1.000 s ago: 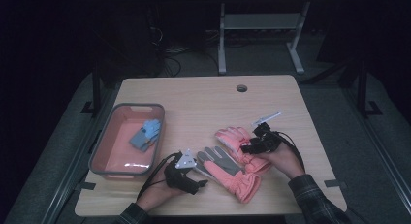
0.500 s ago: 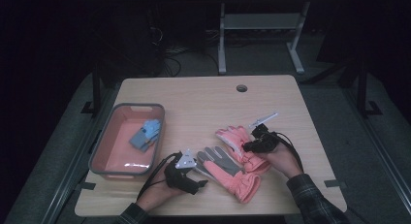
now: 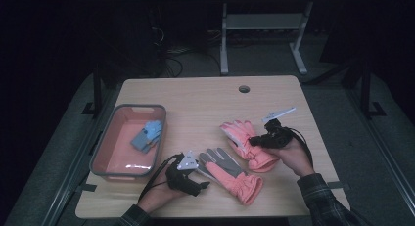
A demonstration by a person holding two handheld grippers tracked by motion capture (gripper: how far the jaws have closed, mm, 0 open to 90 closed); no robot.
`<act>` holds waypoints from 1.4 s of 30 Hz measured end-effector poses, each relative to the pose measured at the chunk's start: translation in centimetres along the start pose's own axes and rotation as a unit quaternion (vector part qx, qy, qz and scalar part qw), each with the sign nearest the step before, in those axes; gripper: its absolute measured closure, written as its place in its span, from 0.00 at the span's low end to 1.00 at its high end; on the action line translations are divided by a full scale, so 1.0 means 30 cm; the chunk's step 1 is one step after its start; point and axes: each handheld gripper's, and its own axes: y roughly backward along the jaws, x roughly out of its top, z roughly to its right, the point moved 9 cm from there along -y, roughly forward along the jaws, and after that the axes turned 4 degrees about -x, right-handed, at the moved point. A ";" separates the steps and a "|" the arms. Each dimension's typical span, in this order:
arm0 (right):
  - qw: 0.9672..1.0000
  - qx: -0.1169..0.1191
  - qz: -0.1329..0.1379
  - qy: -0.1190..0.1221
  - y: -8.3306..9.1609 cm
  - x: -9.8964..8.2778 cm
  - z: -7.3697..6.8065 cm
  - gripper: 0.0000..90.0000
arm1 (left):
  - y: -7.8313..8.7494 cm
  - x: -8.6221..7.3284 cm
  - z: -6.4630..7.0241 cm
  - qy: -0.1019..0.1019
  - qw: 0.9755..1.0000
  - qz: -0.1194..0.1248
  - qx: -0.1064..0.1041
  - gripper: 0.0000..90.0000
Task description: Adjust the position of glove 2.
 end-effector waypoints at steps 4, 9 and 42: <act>1.000 0.011 0.012 0.001 0.040 0.020 -0.008 0.98 | 0.001 0.000 -0.002 -0.002 1.000 -0.001 0.001 0.14; 0.999 0.022 0.027 0.003 0.075 0.033 -0.022 0.97 | 0.000 0.000 0.000 0.000 1.000 0.000 0.000 0.14; 0.992 0.107 0.016 0.069 0.086 0.014 -0.282 0.97 | -0.001 0.001 0.000 0.002 1.000 0.002 0.001 0.14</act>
